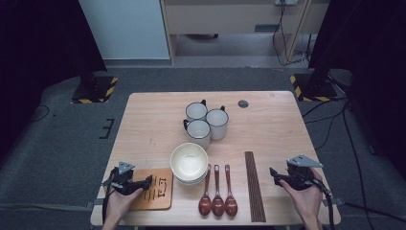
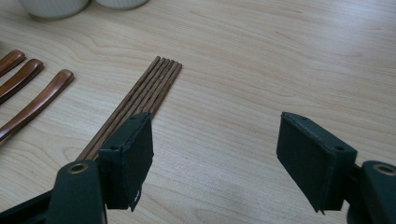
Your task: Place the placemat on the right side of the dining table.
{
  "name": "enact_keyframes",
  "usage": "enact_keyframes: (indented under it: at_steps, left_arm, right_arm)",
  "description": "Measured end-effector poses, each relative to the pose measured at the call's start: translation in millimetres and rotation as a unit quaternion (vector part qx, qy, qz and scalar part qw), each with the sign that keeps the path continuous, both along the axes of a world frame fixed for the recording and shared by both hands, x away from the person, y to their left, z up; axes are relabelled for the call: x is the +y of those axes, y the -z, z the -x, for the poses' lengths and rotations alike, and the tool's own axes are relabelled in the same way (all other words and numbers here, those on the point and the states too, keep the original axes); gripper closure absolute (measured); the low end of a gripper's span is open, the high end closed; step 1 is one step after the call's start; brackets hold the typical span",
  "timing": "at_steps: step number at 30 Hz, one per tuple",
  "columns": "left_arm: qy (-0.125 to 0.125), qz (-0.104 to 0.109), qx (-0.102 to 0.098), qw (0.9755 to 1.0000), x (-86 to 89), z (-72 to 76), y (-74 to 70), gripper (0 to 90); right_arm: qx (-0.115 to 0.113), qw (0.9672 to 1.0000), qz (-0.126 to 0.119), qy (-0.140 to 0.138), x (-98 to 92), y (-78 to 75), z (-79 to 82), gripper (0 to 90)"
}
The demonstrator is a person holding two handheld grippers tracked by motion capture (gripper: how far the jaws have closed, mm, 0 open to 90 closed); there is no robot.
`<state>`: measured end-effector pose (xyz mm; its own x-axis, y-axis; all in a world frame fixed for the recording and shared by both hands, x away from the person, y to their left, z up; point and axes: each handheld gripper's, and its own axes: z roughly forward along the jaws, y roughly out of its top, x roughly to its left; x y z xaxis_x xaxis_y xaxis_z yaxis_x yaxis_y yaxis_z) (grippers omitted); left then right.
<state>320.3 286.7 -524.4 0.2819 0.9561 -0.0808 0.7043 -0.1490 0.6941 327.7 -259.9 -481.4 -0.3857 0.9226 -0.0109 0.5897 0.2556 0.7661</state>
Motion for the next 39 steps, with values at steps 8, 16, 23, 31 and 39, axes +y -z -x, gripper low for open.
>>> enact_keyframes:
  at_steps: [8, 16, 23, 31, 39]
  left_arm:
    - [0.0, 0.001, -0.001, 1.0, 2.9, 0.9, -1.1, 17.8]
    - [0.004, 0.001, -0.001, 1.0, 7.3, 0.9, -1.1, 18.3]
    - [0.003, 0.0, 0.001, 1.0, 12.1, 1.2, -1.6, 18.4]
    - [0.012, 0.0, 0.001, 0.9999, 18.0, 1.2, -1.8, 18.4]
    - [0.01, 0.002, 0.0, 0.9999, 24.1, 0.5, -1.5, 18.4]
  right_arm:
    - [0.0, 1.0, 0.004, -0.002, 0.2, 0.6, 0.7, 27.3]
    - [0.003, 1.0, 0.006, -0.004, 0.4, 1.1, 0.2, 27.2]
    - [0.003, 0.9999, 0.008, -0.005, 0.9, 1.7, 0.3, 27.1]
    - [-0.001, 0.9999, 0.01, -0.009, 1.5, 1.6, 0.1, 27.4]
    - [0.002, 0.9999, 0.009, -0.01, 3.3, 1.7, 0.4, 27.4]
